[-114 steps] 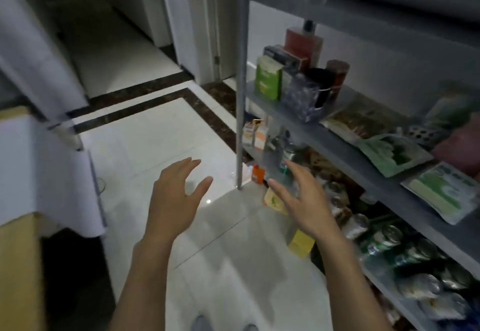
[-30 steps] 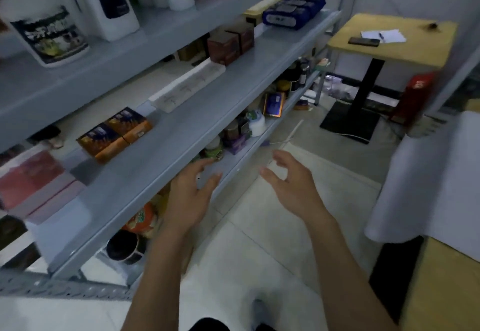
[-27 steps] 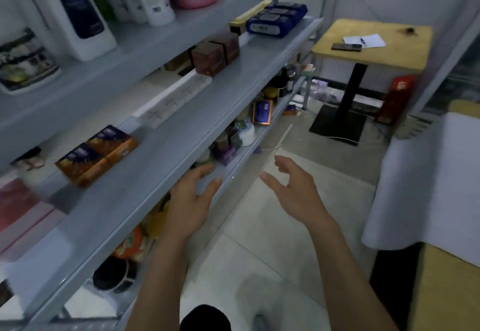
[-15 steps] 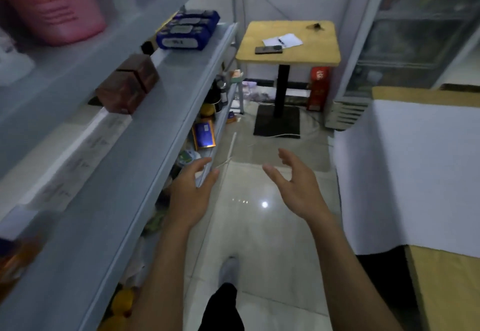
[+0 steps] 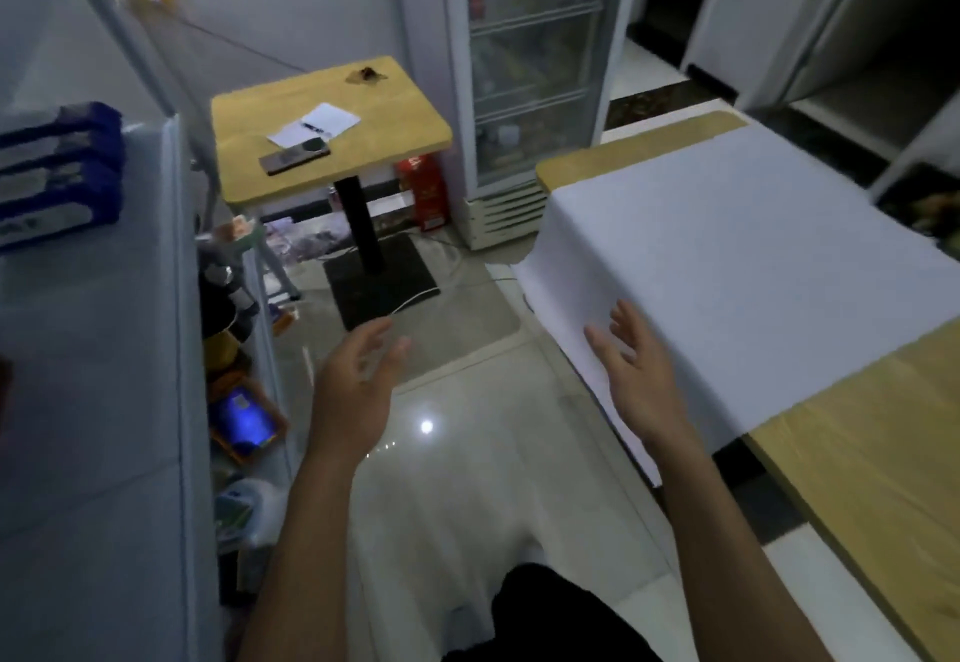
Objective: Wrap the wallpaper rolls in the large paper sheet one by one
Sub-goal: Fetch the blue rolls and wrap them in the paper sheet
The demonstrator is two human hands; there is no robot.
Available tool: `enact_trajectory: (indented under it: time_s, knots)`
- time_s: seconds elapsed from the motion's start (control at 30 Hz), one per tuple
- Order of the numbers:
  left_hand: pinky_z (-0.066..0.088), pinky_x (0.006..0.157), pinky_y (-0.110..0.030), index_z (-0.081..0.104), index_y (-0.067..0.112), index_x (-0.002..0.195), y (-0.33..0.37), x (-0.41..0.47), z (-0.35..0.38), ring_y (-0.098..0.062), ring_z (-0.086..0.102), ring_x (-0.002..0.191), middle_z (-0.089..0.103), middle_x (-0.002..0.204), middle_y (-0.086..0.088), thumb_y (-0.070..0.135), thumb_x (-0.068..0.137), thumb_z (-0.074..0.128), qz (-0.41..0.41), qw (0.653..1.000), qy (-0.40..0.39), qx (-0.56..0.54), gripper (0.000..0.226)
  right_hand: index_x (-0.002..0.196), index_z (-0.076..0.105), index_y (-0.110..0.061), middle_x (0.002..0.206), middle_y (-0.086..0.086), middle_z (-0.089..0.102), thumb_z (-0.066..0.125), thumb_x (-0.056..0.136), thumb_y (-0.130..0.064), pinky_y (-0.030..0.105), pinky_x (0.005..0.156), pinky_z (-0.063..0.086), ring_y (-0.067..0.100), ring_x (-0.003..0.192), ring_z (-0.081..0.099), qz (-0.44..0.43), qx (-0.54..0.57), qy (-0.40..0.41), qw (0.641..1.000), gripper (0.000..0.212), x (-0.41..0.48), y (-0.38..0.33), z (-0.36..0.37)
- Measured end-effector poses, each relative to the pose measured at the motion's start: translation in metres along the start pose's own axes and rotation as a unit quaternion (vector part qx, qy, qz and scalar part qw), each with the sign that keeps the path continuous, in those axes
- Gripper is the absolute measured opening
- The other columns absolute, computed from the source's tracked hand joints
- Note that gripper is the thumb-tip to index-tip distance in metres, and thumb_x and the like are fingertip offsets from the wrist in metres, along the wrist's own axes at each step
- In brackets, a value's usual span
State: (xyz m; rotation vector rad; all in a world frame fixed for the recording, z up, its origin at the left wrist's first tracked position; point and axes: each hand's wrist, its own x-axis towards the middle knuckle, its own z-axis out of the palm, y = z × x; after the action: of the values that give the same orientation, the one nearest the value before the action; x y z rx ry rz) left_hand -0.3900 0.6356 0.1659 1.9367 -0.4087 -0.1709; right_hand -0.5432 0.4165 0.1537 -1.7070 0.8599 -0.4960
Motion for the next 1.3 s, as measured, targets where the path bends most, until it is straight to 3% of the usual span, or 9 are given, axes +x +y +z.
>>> enact_trajectory:
  time_s: [0.17,0.43,0.6,0.77,0.93,1.2,1.3]
  knots:
    - [0.044,0.082,-0.016,0.059,0.026,0.123,0.006,0.072,0.045,0.001,0.055,0.102,0.059,0.11,0.013,0.029,0.093,0.059,0.017,0.997,-0.072,-0.007,0.03,0.15,0.025,-0.03,0.149,-0.009,0.038,0.054,0.087,-0.055,0.038,0.11,0.036,0.007,0.133,0.039,0.028,0.009,0.092,0.995,0.073,0.04,0.01,-0.02]
    - [0.042,0.085,-0.023,0.055,0.029,0.129,0.031,0.17,0.136,-0.008,0.052,0.115,0.056,0.125,0.009,0.04,0.093,0.057,0.035,0.979,-0.198,0.019,0.038,0.149,0.028,-0.027,0.148,-0.008,0.04,0.055,0.09,-0.051,0.038,0.111,0.036,0.004,0.129,0.04,0.072,0.033,0.199,0.977,0.07,0.107,0.029,-0.046]
    - [0.042,0.081,-0.026,0.054,0.042,0.119,0.037,0.205,0.184,-0.007,0.052,0.11,0.055,0.121,0.012,0.042,0.091,0.056,0.054,0.964,-0.258,0.033,0.028,0.149,0.029,-0.025,0.148,-0.006,0.041,0.056,0.09,-0.049,0.035,0.111,0.035,0.005,0.13,0.041,0.101,0.041,0.239,0.965,0.069,0.131,0.039,-0.054]
    - [0.044,0.091,-0.033,0.056,0.036,0.121,0.027,0.242,0.222,-0.009,0.052,0.11,0.055,0.118,0.01,0.037,0.091,0.06,0.057,0.945,-0.32,0.043,0.03,0.149,0.029,-0.025,0.147,-0.007,0.041,0.056,0.09,-0.05,0.034,0.11,0.035,0.006,0.131,0.04,0.144,0.042,0.28,0.948,0.07,0.145,0.049,-0.05]
    - [0.044,0.097,-0.034,0.059,0.026,0.117,0.013,0.284,0.262,-0.013,0.056,0.11,0.059,0.111,0.005,0.026,0.091,0.062,0.091,0.911,-0.398,0.053,0.026,0.148,0.03,-0.024,0.147,-0.006,0.042,0.058,0.088,-0.052,0.033,0.109,0.036,0.008,0.132,0.041,0.187,0.035,0.342,0.92,0.072,0.162,0.059,-0.027]
    - [0.036,0.09,-0.021,0.057,0.023,0.126,-0.022,0.331,0.307,-0.007,0.051,0.114,0.057,0.125,0.007,0.032,0.091,0.062,0.16,0.827,-0.527,0.114,0.037,0.147,0.032,-0.021,0.145,-0.003,0.045,0.06,0.087,-0.052,0.034,0.109,0.035,0.011,0.132,0.041,0.262,0.029,0.401,0.878,0.074,0.183,0.085,0.036]
    - [0.039,0.097,-0.029,0.054,0.021,0.132,-0.04,0.34,0.315,-0.013,0.05,0.12,0.054,0.133,0.003,0.034,0.092,0.061,0.195,0.794,-0.554,0.157,0.043,0.145,0.036,-0.018,0.141,0.0,0.049,0.061,0.088,-0.048,0.037,0.107,0.038,0.015,0.129,0.045,0.29,0.018,0.391,0.873,0.069,0.188,0.098,0.056]
